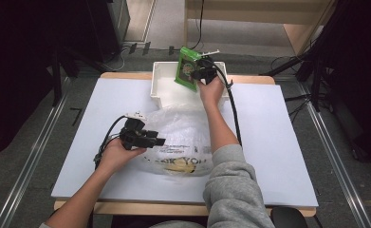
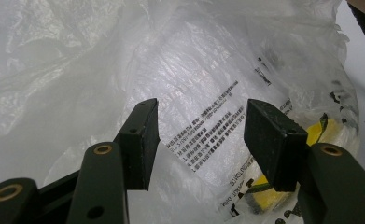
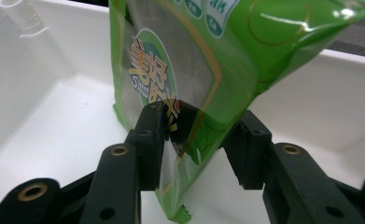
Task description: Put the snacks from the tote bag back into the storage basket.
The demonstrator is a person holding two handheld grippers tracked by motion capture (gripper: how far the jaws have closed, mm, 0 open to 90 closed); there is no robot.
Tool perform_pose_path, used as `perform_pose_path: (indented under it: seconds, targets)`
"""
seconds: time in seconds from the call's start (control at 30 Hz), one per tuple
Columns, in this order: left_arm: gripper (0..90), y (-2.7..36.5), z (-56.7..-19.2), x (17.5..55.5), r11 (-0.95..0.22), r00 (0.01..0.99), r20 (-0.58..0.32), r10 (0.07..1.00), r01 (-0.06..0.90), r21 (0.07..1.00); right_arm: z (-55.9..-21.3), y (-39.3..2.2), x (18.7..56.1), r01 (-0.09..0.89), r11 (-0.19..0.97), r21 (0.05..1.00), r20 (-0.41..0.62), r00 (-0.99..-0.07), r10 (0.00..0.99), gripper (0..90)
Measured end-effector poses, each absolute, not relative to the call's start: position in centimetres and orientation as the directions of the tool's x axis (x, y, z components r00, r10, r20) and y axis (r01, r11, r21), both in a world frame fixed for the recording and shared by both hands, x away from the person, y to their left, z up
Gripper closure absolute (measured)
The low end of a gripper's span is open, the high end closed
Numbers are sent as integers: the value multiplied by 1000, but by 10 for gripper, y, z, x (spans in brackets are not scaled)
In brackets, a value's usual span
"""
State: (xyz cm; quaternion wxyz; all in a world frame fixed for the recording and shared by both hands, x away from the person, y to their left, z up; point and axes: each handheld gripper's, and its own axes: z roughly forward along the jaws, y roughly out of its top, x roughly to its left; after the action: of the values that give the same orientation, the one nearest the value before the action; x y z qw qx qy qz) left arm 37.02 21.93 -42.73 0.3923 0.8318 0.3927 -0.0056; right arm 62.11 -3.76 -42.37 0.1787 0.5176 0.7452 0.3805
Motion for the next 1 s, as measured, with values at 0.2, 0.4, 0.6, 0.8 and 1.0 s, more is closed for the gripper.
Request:
perform_pose_path:
  seconds: [0.2, 0.4, 0.6, 0.8, 1.0]
  targets:
    - [459, 219, -427, 370, -385, 691, -317, 649, 658, 647, -425, -33, 623, 637, 176, 750, 103, -376, 921, 556]
    - [459, 220, -428, 371, -385, 690, -319, 650, 661, 644, -429, -32, 629, 648, 142, 748, 130, -354, 926, 483]
    - [459, 218, -428, 371, -381, 689, -325, 648, 663, 645, -430, -27, 634, 654, 142, 744, 136, -355, 925, 433]
    - [459, 218, -428, 371, -387, 694, -323, 644, 659, 645, -433, -23, 636, 650, 130, 749, 130, -335, 933, 357]
    - [459, 218, -429, 371, -391, 694, -319, 645, 659, 642, -437, -22, 637, 657, 114, 745, 153, -336, 929, 318]
